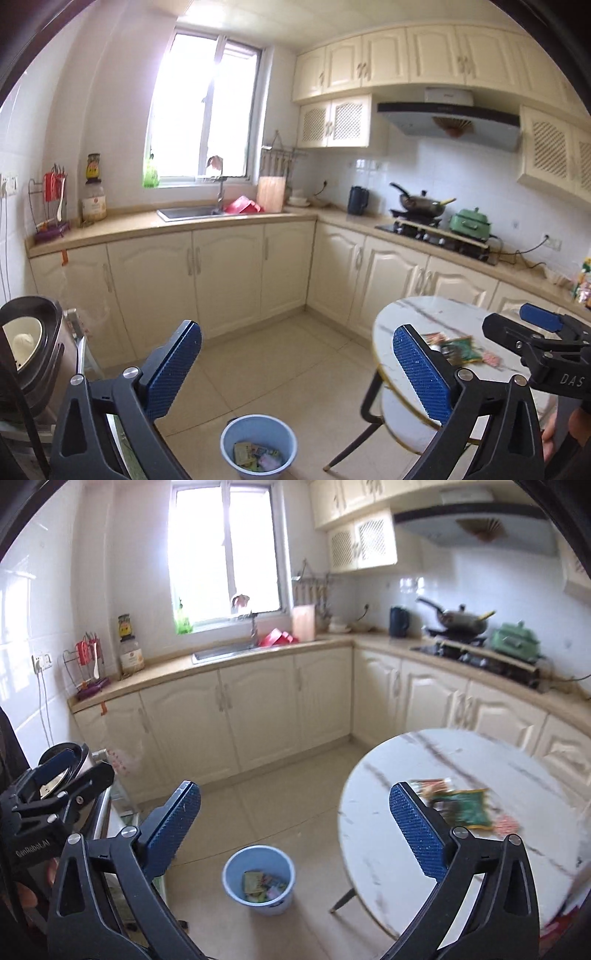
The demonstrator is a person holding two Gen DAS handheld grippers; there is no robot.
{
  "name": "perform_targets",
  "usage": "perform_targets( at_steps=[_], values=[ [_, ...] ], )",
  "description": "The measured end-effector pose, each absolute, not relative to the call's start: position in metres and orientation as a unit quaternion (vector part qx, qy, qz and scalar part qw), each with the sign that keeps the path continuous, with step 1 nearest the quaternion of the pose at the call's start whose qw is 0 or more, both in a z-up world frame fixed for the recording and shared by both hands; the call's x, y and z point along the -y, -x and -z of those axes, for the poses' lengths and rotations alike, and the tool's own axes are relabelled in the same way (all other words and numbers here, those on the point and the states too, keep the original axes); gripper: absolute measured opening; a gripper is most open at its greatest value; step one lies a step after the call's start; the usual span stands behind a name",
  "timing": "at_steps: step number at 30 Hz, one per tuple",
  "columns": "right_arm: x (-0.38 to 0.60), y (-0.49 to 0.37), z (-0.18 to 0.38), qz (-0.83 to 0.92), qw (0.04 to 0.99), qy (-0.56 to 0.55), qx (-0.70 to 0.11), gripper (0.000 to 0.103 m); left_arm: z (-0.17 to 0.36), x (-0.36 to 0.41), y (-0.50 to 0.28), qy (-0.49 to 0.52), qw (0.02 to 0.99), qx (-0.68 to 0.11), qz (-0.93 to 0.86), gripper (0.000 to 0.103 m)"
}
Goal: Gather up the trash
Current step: 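Bring both tools back from the bin toward the table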
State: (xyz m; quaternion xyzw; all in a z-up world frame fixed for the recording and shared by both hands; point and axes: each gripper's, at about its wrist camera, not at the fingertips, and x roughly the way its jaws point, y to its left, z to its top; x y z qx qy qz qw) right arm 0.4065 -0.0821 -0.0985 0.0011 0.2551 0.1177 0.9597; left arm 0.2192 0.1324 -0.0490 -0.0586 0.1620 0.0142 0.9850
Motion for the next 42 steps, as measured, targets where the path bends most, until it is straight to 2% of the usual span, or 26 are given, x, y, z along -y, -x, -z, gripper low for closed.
perform_targets(
  at_steps=[8, 20, 27, 42],
  values=[
    [0.127, -0.316, 0.031, -0.069, 0.981, -0.007, -0.181, 0.103, 0.054, -0.104, -0.073, 0.038, 0.994, -0.102, 0.014, 0.102],
    [0.148, -0.232, -0.022, -0.012, 0.994, 0.006, -0.111, 0.103, 0.078, -0.082, 0.047, 0.021, 0.998, -0.029, 0.044, 0.102],
    [0.159, -0.214, -0.033, 0.009, 0.995, 0.001, -0.095, 0.103, 0.092, -0.083, 0.064, 0.013, 0.999, -0.014, 0.051, 0.102],
    [0.172, -0.22, -0.022, 0.023, 0.994, -0.003, -0.11, 0.103, 0.081, -0.075, 0.016, 0.001, 0.998, -0.035, 0.054, 0.102]
  ],
)
